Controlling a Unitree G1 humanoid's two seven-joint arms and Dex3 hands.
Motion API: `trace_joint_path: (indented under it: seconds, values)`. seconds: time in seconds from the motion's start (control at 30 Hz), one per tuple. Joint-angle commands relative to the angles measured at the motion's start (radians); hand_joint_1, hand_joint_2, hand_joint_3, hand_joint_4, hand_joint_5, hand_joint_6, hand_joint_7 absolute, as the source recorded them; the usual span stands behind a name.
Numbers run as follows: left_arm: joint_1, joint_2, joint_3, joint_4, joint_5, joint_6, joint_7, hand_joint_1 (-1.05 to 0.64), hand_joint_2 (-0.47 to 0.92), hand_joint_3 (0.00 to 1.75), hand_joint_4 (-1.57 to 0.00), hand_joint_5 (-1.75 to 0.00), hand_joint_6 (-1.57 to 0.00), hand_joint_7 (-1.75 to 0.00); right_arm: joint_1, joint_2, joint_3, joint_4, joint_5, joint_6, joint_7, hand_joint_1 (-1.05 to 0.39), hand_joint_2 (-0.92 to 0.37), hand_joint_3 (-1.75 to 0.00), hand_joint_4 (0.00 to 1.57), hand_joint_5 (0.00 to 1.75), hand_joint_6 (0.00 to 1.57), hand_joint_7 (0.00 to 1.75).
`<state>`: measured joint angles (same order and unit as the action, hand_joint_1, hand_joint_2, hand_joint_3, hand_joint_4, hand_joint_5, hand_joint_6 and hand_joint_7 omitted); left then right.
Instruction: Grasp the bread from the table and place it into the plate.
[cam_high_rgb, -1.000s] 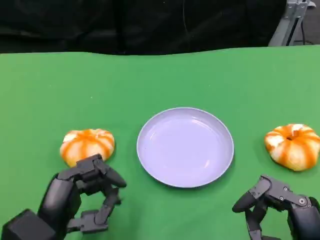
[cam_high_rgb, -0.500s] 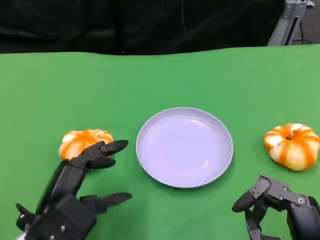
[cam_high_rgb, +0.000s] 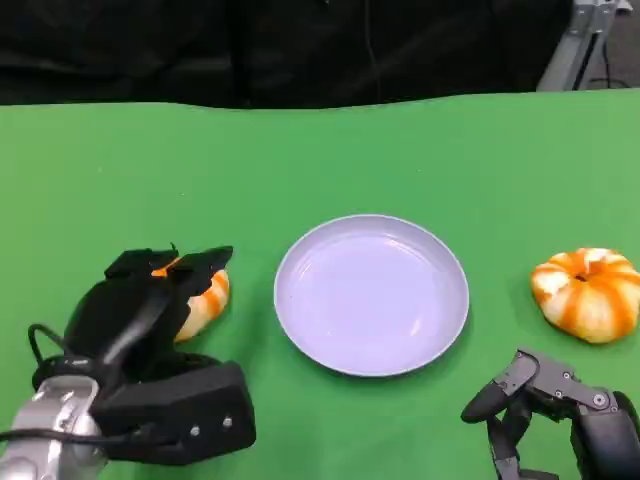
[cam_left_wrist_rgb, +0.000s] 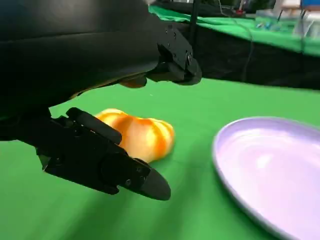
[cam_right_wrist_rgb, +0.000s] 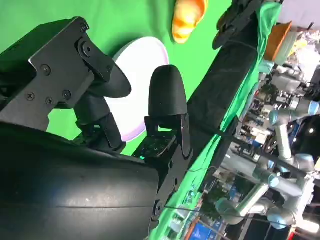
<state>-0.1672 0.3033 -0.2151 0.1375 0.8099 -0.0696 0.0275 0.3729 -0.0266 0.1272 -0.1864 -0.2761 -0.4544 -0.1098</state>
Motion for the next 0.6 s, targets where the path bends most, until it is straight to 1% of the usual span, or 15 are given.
trace_joint_path:
  seconds: [0.03,0.3,0.43,0.53,0.6]
  values:
    - [-0.085,0.028,-0.058,0.094,0.075,0.055,0.029,-0.54,0.89,0.01,0.0,-0.35,-0.22,0.0,0.003,-0.002,-0.005,-0.007,0.002,-0.002,-0.006,0.11,-0.31,-1.38,0.81,1.7,0.79,1.29]
    - [-0.259,-0.01,-0.169,0.386,0.117,0.148,0.06,-0.54,0.89,0.0,-0.02,-0.35,-0.23,0.0,0.014,0.0,0.0,-0.019,-0.005,0.002,-0.007,0.1,-0.31,-1.37,0.81,1.7,0.79,1.29]
    - [-0.336,-0.043,-0.2,0.54,0.098,0.173,0.077,-0.52,0.89,0.0,-0.03,-0.34,-0.24,-0.01,0.015,0.002,0.001,-0.024,-0.009,0.004,-0.008,0.09,-0.32,-1.36,0.82,1.71,0.79,1.29]
    - [-0.394,-0.074,-0.216,0.679,0.071,0.162,0.111,-0.49,0.88,0.0,-0.06,-0.34,-0.27,-0.01,0.016,0.001,-0.001,-0.024,-0.007,0.001,-0.006,0.09,-0.32,-1.36,0.82,1.71,0.79,1.29]
    - [-0.426,-0.09,-0.222,0.776,0.043,0.123,0.148,-0.45,0.9,0.0,-0.13,-0.32,-0.32,-0.02,0.017,-0.001,-0.002,-0.023,-0.005,0.001,-0.004,0.09,-0.32,-1.37,0.82,1.71,0.79,1.28]
